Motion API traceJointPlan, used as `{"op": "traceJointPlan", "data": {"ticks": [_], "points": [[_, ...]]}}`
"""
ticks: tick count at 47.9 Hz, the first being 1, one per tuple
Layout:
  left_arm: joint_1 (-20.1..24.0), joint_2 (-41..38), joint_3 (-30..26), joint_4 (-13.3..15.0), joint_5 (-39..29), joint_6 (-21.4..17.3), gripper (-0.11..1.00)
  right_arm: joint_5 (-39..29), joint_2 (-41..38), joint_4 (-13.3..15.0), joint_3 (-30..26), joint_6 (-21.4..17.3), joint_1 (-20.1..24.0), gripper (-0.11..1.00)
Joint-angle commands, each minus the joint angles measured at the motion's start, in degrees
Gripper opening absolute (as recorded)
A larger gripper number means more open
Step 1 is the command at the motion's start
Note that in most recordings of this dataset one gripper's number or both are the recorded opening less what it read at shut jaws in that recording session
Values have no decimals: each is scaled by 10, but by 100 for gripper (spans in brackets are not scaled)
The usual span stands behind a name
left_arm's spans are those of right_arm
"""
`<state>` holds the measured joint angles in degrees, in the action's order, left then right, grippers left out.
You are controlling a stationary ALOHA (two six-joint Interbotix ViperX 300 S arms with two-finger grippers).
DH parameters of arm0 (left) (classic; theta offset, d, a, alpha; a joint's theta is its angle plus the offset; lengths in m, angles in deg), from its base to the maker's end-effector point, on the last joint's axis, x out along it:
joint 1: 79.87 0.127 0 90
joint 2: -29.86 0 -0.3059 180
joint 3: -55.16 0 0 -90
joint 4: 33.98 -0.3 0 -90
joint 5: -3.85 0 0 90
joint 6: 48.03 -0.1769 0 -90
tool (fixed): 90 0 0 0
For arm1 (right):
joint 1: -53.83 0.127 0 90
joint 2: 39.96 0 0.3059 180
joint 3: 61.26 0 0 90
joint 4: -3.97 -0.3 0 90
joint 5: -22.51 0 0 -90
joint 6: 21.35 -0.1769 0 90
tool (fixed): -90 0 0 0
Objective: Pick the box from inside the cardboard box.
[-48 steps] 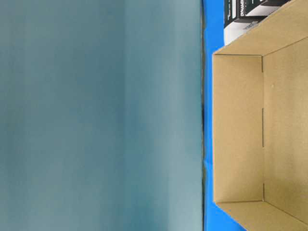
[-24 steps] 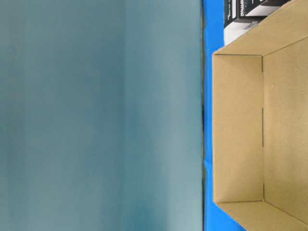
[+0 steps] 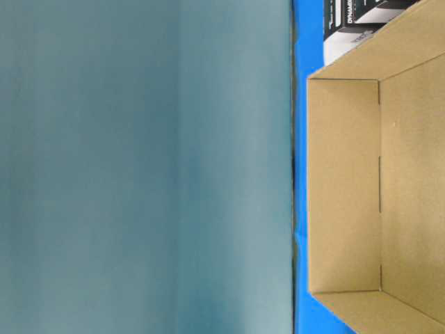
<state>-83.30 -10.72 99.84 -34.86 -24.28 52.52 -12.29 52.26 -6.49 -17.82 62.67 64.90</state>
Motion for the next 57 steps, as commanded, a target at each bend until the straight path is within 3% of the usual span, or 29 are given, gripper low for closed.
{"op": "traceJointPlan", "data": {"ticks": [1, 43, 51, 57], "points": [[0, -5, -16, -2, 5, 1, -5, 5, -11, 1, -4, -1, 2, 60], [0, -5, -16, -1, 5, 1, -5, -1, -16, -1, -11, -4, -9, 61], [-1, -5, -16, -2, 5, 1, -5, -20, -10, -1, -25, -4, -9, 96], [-1, -5, -16, -2, 5, 1, -5, -50, 7, 1, -40, -6, -11, 97]]}}
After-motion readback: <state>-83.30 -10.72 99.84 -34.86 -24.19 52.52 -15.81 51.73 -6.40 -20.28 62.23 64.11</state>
